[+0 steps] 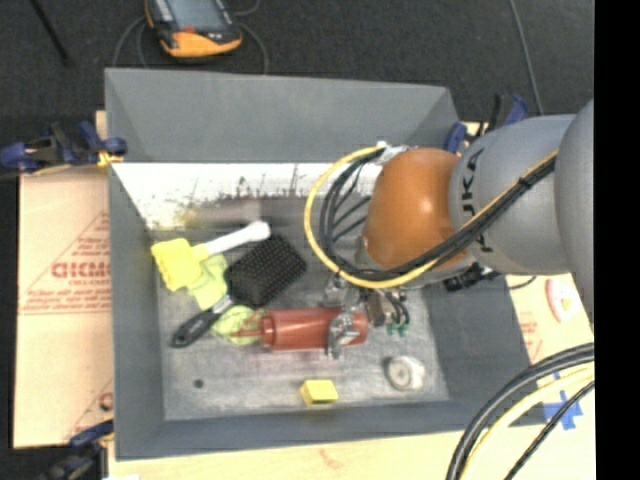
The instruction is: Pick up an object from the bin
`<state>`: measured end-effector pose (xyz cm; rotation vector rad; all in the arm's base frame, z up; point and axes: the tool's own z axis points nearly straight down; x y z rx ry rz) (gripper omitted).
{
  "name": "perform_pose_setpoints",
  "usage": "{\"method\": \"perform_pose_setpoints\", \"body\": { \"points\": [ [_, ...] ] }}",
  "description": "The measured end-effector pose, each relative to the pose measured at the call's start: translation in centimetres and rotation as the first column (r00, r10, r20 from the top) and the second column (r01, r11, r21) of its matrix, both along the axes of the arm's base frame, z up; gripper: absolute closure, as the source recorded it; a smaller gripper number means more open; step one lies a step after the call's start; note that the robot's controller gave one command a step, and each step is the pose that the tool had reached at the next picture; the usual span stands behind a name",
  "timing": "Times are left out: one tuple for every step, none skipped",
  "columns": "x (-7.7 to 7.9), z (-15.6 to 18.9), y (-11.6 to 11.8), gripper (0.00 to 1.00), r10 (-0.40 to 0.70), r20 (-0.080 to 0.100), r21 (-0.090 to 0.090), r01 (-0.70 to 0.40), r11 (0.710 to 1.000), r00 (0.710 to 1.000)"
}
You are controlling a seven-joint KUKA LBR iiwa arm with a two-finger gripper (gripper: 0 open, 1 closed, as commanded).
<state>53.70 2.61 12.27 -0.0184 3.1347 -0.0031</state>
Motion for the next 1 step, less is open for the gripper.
{"method": "perform_pose_setpoints", "body": {
  "points": [
    [0.01, 0.47, -0.03, 1.0, 0.0, -0.001, 0.0, 0.0, 1.0, 1.0]
  ]
}}
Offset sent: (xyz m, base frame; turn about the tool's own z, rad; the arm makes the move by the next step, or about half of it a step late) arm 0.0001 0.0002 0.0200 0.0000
